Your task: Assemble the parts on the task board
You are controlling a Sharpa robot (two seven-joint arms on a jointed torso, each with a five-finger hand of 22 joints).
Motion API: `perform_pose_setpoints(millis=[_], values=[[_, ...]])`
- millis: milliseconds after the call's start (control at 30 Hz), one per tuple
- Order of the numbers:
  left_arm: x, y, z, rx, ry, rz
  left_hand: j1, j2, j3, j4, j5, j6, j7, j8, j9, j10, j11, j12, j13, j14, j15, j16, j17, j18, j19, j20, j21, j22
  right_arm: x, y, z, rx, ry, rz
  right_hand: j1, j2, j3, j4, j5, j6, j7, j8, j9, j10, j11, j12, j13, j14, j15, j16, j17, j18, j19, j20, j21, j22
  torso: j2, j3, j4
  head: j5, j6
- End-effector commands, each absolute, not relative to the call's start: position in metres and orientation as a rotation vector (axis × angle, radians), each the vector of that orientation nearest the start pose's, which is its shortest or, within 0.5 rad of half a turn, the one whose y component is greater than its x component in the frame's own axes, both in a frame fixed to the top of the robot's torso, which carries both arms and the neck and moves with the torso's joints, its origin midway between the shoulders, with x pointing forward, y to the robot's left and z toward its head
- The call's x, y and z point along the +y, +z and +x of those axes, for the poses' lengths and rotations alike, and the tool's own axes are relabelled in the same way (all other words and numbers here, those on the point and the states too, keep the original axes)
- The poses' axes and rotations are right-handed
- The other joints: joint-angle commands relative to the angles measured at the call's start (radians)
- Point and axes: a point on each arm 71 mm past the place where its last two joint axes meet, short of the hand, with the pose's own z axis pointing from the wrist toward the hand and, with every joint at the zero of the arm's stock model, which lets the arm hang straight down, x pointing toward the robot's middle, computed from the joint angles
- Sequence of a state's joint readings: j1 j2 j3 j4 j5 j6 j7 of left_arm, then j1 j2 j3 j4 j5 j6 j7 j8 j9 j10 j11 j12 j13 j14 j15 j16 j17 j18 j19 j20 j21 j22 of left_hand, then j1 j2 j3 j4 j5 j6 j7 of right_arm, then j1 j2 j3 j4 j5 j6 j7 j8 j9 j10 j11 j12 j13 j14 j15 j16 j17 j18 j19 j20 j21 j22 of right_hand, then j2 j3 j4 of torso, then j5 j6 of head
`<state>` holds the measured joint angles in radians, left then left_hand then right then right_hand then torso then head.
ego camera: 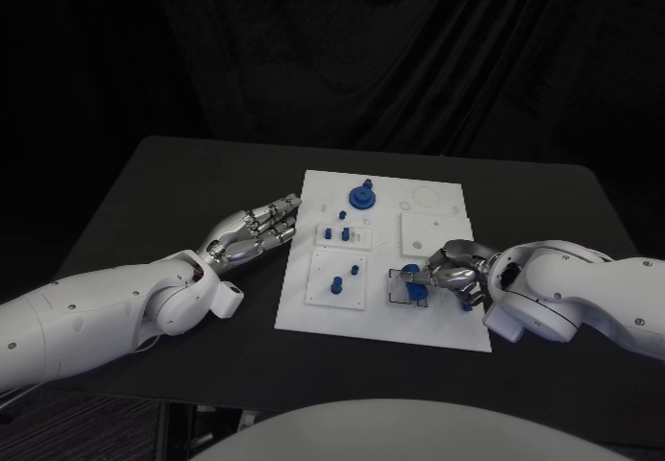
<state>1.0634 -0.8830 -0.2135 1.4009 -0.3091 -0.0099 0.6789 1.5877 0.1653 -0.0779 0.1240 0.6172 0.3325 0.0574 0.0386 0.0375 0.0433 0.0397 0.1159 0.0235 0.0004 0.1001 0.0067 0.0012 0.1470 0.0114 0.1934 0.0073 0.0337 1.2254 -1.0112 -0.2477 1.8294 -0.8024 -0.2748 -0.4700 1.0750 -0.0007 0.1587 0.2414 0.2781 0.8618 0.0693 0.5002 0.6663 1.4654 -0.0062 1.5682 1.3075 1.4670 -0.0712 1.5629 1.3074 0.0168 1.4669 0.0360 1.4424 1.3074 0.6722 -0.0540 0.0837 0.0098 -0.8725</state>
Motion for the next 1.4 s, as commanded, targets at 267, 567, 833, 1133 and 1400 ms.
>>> perform_pose_setpoints(millis=[267,567,833,1133,1400], values=[[0.2447,-0.2816,0.4342,1.568,-1.75,-0.727,0.003,0.01,0.008,-0.002,-0.007,-0.001,0.009,0.002,0.001,-0.001,0.008,0.005,0.0,0.0,0.005,-0.007,-0.001,0.017,-0.001,0.006,0.002,0.001,-0.2152,-0.257,0.3876,2.339,0.583,0.53,-0.041,0.003,-0.026,0.039,0.003,-0.028,0.009,-0.01,-0.007,0.105,0.014,0.003,0.263,0.095,0.015,-0.01,0.225,0.024,0.021,0.018,-0.021,0.208,-0.001,0.0,-0.0006,0.004,0.0],[0.2443,-0.2821,0.4343,1.571,-1.75,-0.728,0.003,0.01,0.009,-0.002,-0.007,-0.003,0.009,0.002,0.001,-0.002,0.008,0.004,0.0,0.0,0.006,-0.007,-0.001,0.017,-0.001,0.007,0.002,0.001,-0.214,-0.2579,0.3894,2.342,0.579,0.518,-0.069,0.005,-0.045,0.049,0.003,-0.032,0.011,-0.009,-0.01,0.105,0.016,0.003,0.263,0.093,0.017,-0.012,0.22,0.027,0.016,0.02,-0.031,0.205,0.0,-0.0004,-0.0004,0.005,0.0],[0.2438,-0.2827,0.4342,1.575,-1.752,-0.729,0.003,0.01,0.009,-0.003,-0.008,-0.004,0.009,0.001,0.001,-0.003,0.007,0.003,-0.001,0.0,0.009,-0.007,-0.001,0.017,-0.001,0.008,0.002,0.001,-0.2136,-0.2589,0.3901,2.352,0.572,0.512,-0.124,0.008,-0.094,0.05,0.002,-0.04,0.014,-0.009,-0.015,0.105,0.019,0.003,0.263,0.09,0.02,-0.017,0.208,0.03,0.008,0.023,-0.048,0.2,-0.001,-0.0003,-0.0005,0.007,0.0],[0.2438,-0.2837,0.4339,1.578,-1.752,-0.732,0.003,0.01,0.009,-0.003,-0.008,-0.004,0.009,0.001,0.001,-0.003,0.007,0.003,-0.001,0.0,0.009,-0.007,-0.001,0.017,-0.001,0.008,0.002,0.001,-0.2132,-0.257,0.3904,2.327,0.577,0.481,-0.138,0.009,-0.11,0.05,0.002,-0.04,0.014,-0.007,-0.016,0.105,0.019,0.003,0.263,0.09,0.02,-0.018,0.207,0.031,0.007,0.023,-0.051,0.199,-0.001,-0.0003,-0.0002,0.009,0.0],[0.2447,-0.2841,0.4333,1.578,-1.751,-0.733,0.002,0.01,0.01,-0.003,-0.01,-0.006,0.009,0.001,0.0,-0.004,0.006,0.002,-0.001,0.0,0.012,-0.007,-0.001,0.017,-0.001,0.011,0.002,0.001,-0.2168,-0.2504,0.3883,2.249,0.615,0.493,-0.135,0.009,-0.13,0.046,0.003,-0.022,0.008,0.012,-0.01,0.105,0.014,0.003,0.263,0.093,0.017,-0.012,0.219,0.029,0.012,0.022,-0.043,0.202,0.0,-0.0003,-0.0005,0.015,0.0]])
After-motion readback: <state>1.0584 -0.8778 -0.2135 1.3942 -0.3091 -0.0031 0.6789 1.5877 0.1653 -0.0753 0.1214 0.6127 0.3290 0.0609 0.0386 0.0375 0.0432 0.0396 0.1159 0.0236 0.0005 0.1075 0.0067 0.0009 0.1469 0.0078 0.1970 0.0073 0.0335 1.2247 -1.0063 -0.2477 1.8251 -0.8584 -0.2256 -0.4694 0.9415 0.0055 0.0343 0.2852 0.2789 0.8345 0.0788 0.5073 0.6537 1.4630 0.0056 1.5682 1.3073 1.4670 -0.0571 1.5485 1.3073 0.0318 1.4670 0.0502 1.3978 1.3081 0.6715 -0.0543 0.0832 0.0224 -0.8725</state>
